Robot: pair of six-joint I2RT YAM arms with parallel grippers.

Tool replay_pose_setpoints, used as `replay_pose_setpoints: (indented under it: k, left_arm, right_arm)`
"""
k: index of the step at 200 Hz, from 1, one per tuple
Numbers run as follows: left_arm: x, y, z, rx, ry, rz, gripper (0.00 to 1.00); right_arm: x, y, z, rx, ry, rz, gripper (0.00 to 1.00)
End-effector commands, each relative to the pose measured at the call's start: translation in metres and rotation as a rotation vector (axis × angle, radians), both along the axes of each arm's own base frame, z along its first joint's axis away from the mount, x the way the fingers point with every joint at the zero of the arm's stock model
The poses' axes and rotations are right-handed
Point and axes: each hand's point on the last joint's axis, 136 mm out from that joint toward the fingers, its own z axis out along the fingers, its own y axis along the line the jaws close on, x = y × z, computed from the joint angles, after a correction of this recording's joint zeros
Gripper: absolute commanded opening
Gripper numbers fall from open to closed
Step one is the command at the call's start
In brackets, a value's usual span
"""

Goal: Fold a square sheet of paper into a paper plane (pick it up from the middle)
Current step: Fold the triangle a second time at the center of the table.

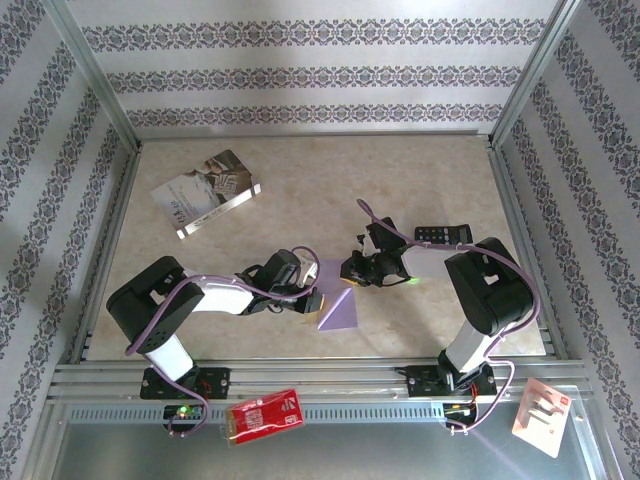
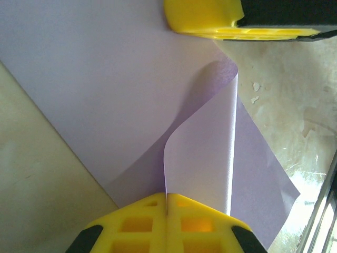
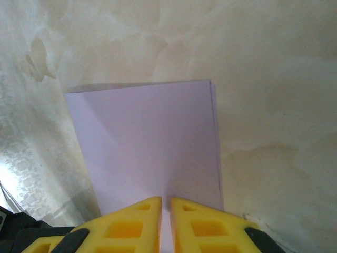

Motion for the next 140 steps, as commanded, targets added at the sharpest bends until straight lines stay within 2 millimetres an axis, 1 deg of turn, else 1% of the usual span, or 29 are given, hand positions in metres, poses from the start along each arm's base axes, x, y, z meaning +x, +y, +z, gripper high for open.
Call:
replay_pose_setpoints:
  k: [1, 26, 54, 82, 99, 119, 140]
  left_arm:
    - [-0.004, 0.012, -0.019, 0.065, 0.031, 0.004, 0.0]
    - [-0.007, 0.018, -0.024, 0.082, 0.039, 0.016, 0.0]
    - [-0.008, 0.021, -0.028, 0.092, 0.045, 0.023, 0.0]
    - [-0.009, 0.023, -0.03, 0.102, 0.047, 0.027, 0.0]
    - [-0.009, 0.024, -0.03, 0.108, 0.046, 0.029, 0.0]
    - [-0.009, 0.025, -0.032, 0.116, 0.048, 0.032, 0.0]
    - [-0.008, 0.026, -0.033, 0.126, 0.051, 0.039, 0.0]
  right_arm:
    - [-0.003, 0.0, -0.007, -0.03, 0.022, 0.016, 0.17]
    - [0.002, 0.003, 0.0, -0.014, 0.013, 0.023, 0.18]
    - [0.01, 0.008, 0.016, 0.013, -0.014, 0.028, 0.19]
    - [0.015, 0.006, 0.032, 0.026, -0.042, 0.024, 0.2]
    - [0.015, 0.004, 0.041, 0.036, -0.056, 0.02, 0.2]
    - [0.009, 0.002, 0.048, 0.049, -0.059, 0.006, 0.2]
    - [-0.011, 0.003, 0.049, 0.074, -0.04, -0.004, 0.18]
